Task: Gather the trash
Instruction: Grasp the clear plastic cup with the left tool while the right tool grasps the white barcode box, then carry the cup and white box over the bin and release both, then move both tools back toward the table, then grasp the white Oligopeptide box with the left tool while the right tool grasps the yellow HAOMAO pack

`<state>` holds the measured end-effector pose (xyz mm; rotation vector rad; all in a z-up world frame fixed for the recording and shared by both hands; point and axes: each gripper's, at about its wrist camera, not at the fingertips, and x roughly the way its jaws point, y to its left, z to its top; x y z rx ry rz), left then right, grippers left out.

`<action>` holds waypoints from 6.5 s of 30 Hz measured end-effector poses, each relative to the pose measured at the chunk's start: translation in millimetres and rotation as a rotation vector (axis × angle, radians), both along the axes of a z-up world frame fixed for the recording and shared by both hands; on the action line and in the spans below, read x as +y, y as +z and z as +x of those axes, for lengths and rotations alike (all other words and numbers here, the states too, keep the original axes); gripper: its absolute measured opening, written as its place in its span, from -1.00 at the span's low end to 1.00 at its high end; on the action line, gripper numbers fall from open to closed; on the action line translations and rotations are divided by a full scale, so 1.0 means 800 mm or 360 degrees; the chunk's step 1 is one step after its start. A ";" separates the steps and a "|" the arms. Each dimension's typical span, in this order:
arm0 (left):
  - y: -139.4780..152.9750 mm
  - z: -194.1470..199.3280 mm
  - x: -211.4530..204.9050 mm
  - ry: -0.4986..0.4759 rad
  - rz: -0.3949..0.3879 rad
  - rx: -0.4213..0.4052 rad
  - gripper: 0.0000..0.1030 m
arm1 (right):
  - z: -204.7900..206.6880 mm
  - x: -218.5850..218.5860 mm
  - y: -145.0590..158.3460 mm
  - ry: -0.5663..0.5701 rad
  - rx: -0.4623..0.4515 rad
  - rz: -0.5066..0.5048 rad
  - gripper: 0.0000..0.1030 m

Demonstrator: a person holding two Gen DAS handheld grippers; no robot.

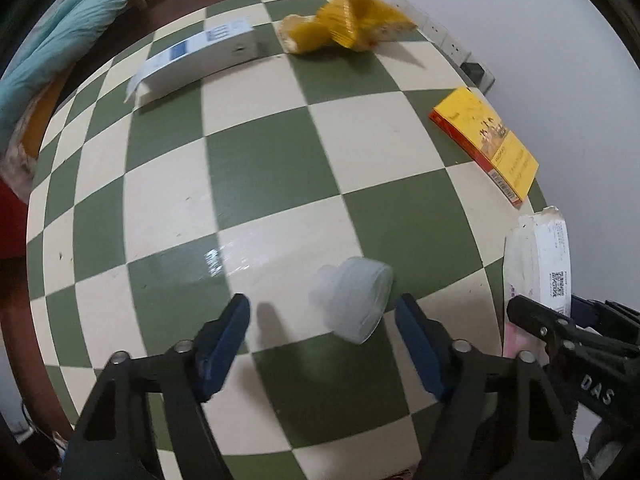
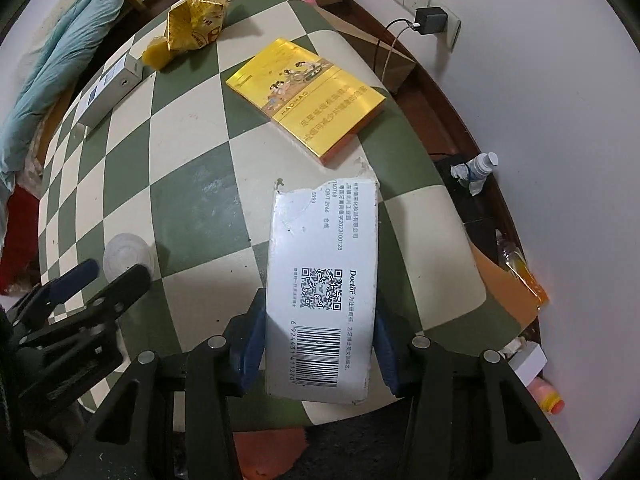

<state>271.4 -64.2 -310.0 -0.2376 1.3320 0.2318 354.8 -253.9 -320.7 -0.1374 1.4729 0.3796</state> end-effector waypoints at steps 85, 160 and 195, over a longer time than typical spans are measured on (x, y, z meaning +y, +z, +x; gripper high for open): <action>0.002 -0.526 0.528 0.1554 -0.0066 -0.0017 0.92 | -0.398 0.697 -0.061 0.1416 0.0174 -0.0036 0.91; 0.007 0.029 0.166 0.0154 0.0449 0.0061 1.00 | 0.141 0.124 -0.011 0.0375 0.0072 -0.0185 0.34; 0.003 0.151 0.184 -0.0123 0.0062 0.0277 -0.23 | 0.139 0.185 -0.009 0.0265 0.0110 -0.0150 0.31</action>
